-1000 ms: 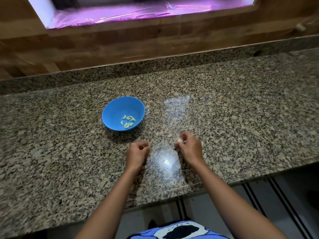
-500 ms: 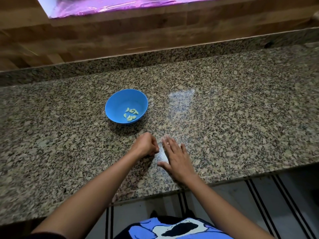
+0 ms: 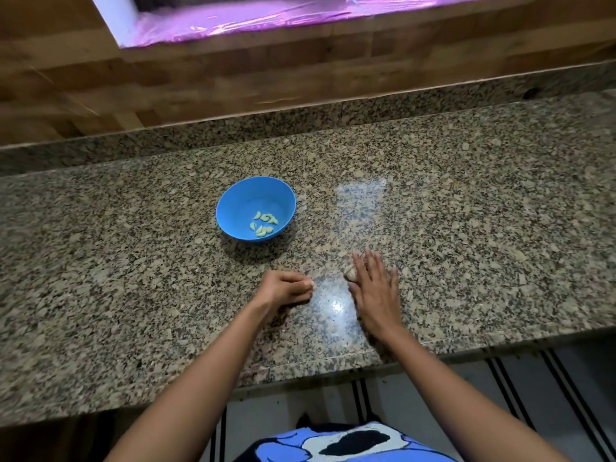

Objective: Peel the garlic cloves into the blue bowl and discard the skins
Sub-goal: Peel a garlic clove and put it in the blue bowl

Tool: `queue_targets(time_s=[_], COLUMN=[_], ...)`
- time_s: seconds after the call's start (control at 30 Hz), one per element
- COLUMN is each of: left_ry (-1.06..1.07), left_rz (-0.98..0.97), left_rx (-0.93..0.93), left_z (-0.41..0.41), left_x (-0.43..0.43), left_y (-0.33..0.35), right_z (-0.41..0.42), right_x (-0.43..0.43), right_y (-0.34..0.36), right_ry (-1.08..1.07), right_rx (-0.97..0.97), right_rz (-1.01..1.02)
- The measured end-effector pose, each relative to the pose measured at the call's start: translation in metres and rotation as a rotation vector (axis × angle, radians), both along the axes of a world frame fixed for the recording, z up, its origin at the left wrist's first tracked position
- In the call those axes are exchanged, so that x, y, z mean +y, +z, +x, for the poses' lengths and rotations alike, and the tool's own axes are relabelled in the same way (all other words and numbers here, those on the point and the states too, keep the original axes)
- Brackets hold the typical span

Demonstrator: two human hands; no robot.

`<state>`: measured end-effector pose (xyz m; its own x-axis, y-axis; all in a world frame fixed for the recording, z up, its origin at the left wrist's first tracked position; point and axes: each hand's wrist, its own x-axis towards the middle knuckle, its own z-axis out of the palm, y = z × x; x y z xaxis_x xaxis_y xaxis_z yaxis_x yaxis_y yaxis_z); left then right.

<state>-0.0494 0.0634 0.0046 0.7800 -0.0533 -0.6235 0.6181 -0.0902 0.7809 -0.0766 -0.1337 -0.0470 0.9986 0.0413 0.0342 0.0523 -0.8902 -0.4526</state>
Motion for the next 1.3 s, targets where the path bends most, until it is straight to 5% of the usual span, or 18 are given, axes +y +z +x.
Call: queue_targets(time_s=[0.1, 0.33, 0.47, 0.6, 0.7, 0.8, 0.87, 0.93, 1.03, 1.17, 1.23, 1.3], left_ry=[0.070, -0.056, -0.281, -0.509, -0.453, -0.297, -0.179, -0.226, -0.380, -0.497, -0.502, -0.465], left_rz=[-0.133, -0.056, 0.241, 0.518, 0.321, 0.004, -0.121, 0.013, 0.440, 0.604, 0.610, 0.549], left_rx=[-0.006, -0.301, -0.491, -0.696, -0.492, -0.030, 0.167, 0.007, -0.579, -1.187, -1.065, -0.646], left_z=[-0.007, -0.014, -0.016, -0.021, -0.023, -0.022, -0.023, -0.023, -0.027, -0.024, -0.022, -0.021], left_x=[-0.010, -0.011, -0.003, 0.007, 0.013, 0.017, 0.018, 0.017, 0.011, 0.012, 0.010, 0.005], left_y=[0.005, 0.016, 0.010, 0.001, 0.003, 0.007, 0.008, 0.004, -0.002, -0.006, 0.000, 0.000], right_z=[-0.004, 0.010, 0.015, 0.010, 0.000, 0.002, 0.006, 0.009, 0.009, 0.009, 0.009, 0.011], right_x=[0.019, 0.032, 0.027, 0.026, 0.030, 0.033, 0.035, 0.036, 0.032, 0.025, 0.027, 0.031], right_y=[0.019, 0.049, 0.056, 0.054, 0.048, 0.034, 0.030, 0.037, 0.049, 0.053, 0.048, 0.042], right_ry=[0.109, 0.023, 0.074, 0.161, 0.303, 0.513, 0.597, 0.522, 0.269, 0.031, 0.036, 0.196], right_rx=[-0.182, 0.148, 0.403, 0.370, 0.051, -0.276, -0.330, -0.135, 0.496, 1.064, 0.990, 0.582], right_rz=[0.210, 0.634, 0.725, 0.636, 0.449, 0.202, 0.124, 0.195, 0.804, 1.410, 1.317, 0.764])
